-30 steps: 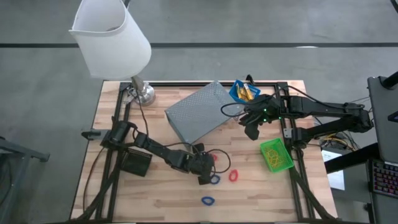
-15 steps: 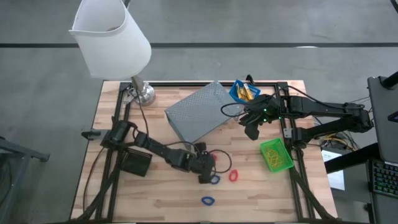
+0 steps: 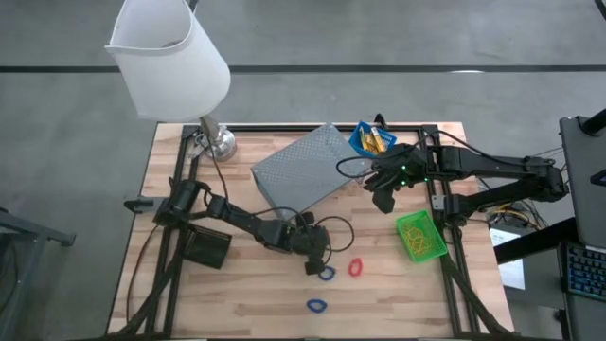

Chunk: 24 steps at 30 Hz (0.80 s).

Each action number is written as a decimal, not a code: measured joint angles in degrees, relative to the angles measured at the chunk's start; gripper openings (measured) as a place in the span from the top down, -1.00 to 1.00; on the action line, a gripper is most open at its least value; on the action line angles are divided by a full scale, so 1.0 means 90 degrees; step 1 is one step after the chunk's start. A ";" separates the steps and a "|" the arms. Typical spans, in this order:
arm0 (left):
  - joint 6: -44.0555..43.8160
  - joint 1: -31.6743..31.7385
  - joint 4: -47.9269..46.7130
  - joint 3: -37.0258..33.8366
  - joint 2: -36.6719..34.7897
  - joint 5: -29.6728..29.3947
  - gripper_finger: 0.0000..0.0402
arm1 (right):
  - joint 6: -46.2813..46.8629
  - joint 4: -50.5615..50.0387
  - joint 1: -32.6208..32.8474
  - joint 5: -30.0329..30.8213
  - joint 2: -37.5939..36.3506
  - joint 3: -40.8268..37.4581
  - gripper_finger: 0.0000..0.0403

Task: Pick & Place Office Desk Supplies
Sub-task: Put the orange spring keychain into the black basket

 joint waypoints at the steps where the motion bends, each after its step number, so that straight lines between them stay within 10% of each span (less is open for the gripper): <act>1: 0.0000 -0.0004 -0.0001 0.0000 0.0000 0.0002 0.14 | 0.0000 -0.0002 0.0000 -0.0001 0.0000 0.0000 0.58; 24: -0.0335 -0.0025 -0.0310 0.0010 -0.0002 0.0214 0.16 | 0.0000 0.0000 -0.0005 0.0001 0.0000 0.0000 0.58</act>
